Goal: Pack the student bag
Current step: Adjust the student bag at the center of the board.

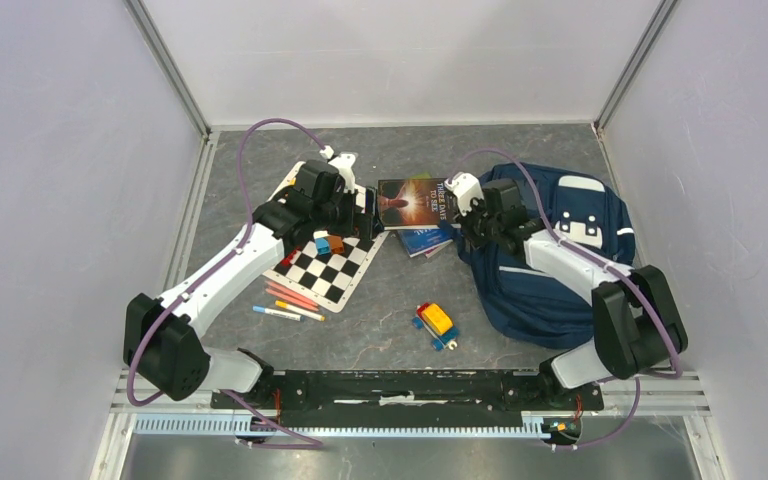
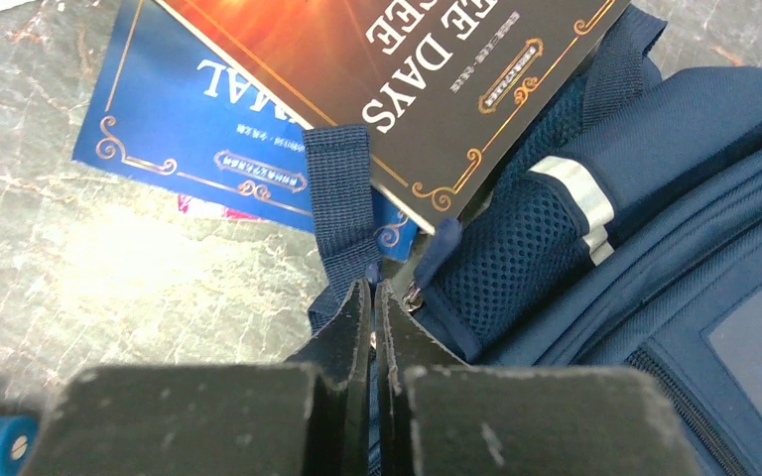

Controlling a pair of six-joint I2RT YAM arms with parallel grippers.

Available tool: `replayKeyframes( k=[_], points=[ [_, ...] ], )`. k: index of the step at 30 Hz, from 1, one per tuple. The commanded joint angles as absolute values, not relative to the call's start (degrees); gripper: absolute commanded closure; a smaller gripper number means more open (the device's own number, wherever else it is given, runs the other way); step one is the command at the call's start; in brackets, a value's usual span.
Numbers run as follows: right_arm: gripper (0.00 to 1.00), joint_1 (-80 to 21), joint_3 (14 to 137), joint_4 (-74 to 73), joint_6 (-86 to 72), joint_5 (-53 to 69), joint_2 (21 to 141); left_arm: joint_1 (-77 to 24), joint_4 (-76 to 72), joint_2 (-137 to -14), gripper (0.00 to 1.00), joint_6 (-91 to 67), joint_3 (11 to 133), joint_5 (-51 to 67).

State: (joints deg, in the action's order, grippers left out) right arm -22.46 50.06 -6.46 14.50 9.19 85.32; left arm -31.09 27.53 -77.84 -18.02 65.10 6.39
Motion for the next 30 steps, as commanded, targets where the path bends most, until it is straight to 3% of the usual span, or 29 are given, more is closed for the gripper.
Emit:
replayKeyframes(
  k=[1, 11, 22, 30],
  points=[
    [1.00, -23.43, 47.31, -5.23, 12.02, 11.12, 80.47, -31.18, 24.79, -76.43, 0.00, -18.21, 64.11, 9.08],
    [1.00, -27.15, 38.55, -4.70, 9.14, 9.75, 73.66, -34.10, 20.45, -77.13, 0.00, -23.47, 63.07, 11.78],
    [1.00, -36.43, 33.57, -6.81, 5.28, 5.89, 66.18, -42.89, 1.41, -79.54, 0.00, -41.08, 51.73, 12.29],
    [1.00, -42.05, 30.58, -9.05, 3.03, 2.35, 61.46, -46.91, -2.96, -83.61, 0.00, -45.32, 51.24, 8.91]
  ],
)
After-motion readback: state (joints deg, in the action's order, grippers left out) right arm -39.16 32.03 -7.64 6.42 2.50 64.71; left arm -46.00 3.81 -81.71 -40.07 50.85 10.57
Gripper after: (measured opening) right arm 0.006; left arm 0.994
